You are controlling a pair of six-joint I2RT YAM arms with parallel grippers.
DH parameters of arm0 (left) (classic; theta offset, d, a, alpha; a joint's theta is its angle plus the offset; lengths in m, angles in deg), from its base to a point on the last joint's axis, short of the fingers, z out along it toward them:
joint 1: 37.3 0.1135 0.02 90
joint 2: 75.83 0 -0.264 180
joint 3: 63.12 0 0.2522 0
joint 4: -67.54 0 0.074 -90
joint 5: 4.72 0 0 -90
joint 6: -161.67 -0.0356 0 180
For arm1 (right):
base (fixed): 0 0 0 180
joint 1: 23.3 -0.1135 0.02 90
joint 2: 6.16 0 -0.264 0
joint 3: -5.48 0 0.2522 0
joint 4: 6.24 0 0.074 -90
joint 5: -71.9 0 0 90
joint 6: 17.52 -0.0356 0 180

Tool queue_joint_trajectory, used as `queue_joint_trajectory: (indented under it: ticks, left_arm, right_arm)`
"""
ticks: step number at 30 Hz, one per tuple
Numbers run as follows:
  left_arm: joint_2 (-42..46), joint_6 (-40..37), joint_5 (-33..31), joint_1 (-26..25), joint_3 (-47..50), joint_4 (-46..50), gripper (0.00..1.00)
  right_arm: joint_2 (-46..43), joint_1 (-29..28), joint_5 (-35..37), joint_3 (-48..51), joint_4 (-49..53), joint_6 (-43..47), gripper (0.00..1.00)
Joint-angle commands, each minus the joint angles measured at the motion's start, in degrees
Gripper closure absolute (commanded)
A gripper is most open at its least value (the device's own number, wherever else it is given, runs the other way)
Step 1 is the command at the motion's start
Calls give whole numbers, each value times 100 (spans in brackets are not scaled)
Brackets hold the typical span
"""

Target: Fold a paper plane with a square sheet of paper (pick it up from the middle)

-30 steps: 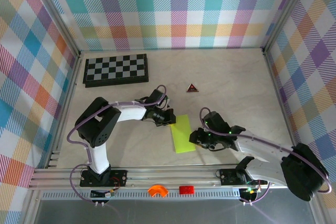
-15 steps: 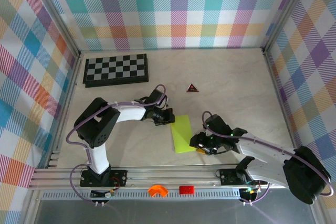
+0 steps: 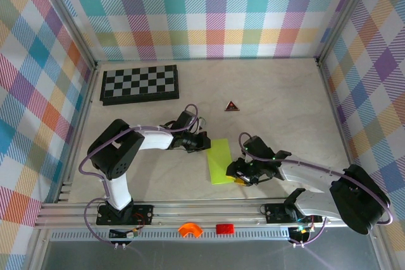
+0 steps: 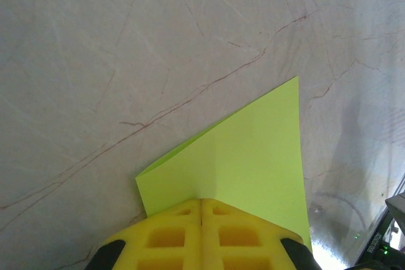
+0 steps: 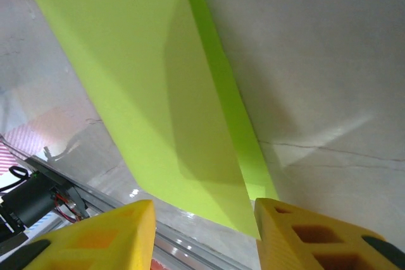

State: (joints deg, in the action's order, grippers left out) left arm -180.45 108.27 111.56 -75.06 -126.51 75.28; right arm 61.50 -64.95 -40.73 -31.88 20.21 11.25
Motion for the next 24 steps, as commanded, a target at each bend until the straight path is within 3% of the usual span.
queue_joint_trajectory:
  ticks: [1,4,7,10,15,24]
  left_arm:
    - [-219,30,-195,-52,220,754,97]
    - [-243,20,-159,-56,183,766,97]
    - [-222,18,-126,-56,174,754,97]
    - [-202,24,-117,-56,177,740,97]
    - [-173,23,-79,-56,149,763,97]
    - [-144,40,-86,-65,128,775,97]
  right_arm:
    - [-145,8,28,-162,-105,-53,60]
    - [-328,15,175,-172,-146,-13,65]
    - [-335,64,109,-129,-490,-3,63]
    - [-92,250,-195,-132,-949,87,59]
    - [520,674,-791,-384,-1225,509,59]
    - [1259,1326,-1419,-554,-1433,1166,81]
